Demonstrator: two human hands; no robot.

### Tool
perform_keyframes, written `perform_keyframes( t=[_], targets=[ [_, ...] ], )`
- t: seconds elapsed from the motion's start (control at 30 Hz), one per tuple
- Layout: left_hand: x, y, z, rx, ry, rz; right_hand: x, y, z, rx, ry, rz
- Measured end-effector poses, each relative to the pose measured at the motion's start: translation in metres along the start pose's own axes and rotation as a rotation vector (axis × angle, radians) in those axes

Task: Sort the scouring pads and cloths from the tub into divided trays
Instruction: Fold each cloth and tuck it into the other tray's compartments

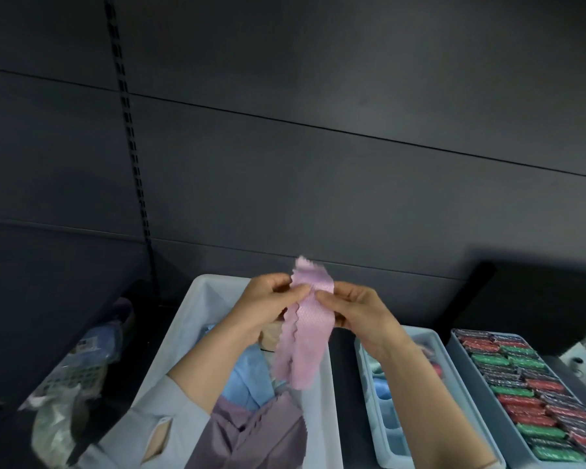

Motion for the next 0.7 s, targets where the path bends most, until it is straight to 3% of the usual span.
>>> perform_keyframes(
  t=[0.07,0.13,0.27,0.43,0.7],
  targets=[
    [-0.002,0.008,0.012,0.006,-0.061,0.087,0.0,-0.004,0.001,0.025,0.006,-0.029],
    [-0.001,0.004,0.014,-0.041,-0.06,0.039,0.0,-0.002,0.005,0.019,-0.012,0.008],
    [0.002,-0.009,-0.011,-0.069,0.098,-0.122,-0.002,-0.002,0.035,0.0,-0.195,-0.012],
    [-0.001,-0.016,-0.042,-0.109,0.285,-0.172,-0.013,0.008,0.074,-0.134,-0.453,0.059],
    [0.001,-0.015,-0.042,-0.162,0.246,-0.13,-0.01,0.002,0.07,-0.072,-0.455,-0.001]
  ],
)
Point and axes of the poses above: each hand's wrist, its own x-axis towards the middle knuckle, its own y-axis out of the palm, z = x × y, the point moved 10 cm from there along x, towards the middle knuckle, and after that the axes turned 5 degrees about x, right-handed, at the moved point
